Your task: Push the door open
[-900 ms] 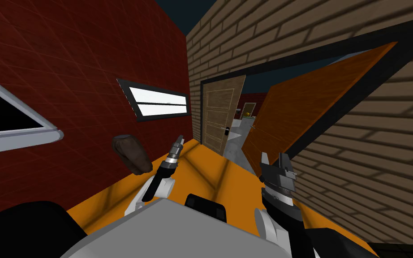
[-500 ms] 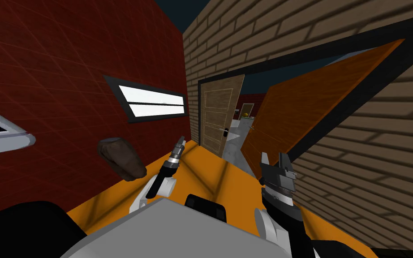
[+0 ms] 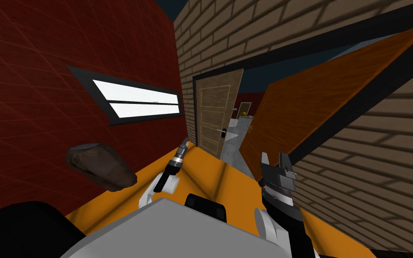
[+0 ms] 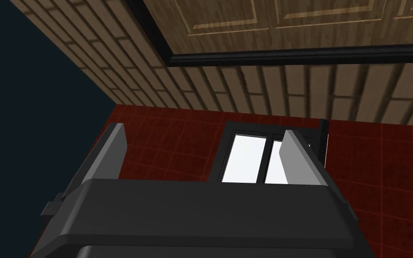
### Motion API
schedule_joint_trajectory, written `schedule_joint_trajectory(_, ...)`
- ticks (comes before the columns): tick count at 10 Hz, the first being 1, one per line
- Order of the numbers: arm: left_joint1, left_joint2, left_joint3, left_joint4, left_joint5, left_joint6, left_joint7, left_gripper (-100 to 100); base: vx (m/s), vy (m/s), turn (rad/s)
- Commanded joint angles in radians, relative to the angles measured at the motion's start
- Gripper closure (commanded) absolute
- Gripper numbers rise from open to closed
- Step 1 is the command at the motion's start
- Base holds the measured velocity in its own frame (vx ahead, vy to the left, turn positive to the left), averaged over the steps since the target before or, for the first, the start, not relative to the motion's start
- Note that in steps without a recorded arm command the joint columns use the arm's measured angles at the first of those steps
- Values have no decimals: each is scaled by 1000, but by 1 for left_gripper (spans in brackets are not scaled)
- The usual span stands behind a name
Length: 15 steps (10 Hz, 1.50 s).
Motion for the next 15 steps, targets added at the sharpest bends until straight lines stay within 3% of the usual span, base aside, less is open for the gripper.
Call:
schedule_joint_trajectory(1,-13,2,-10,38,3,-1,5,-100,153,-47,-70)
schedule_joint_trajectory(7,-94,9,-37,196,22,20,33,-100,177,-37,-81)
schedule_joint_trajectory(15,-195,4,-71,394,45,46,67,-100,158,-31,-75)
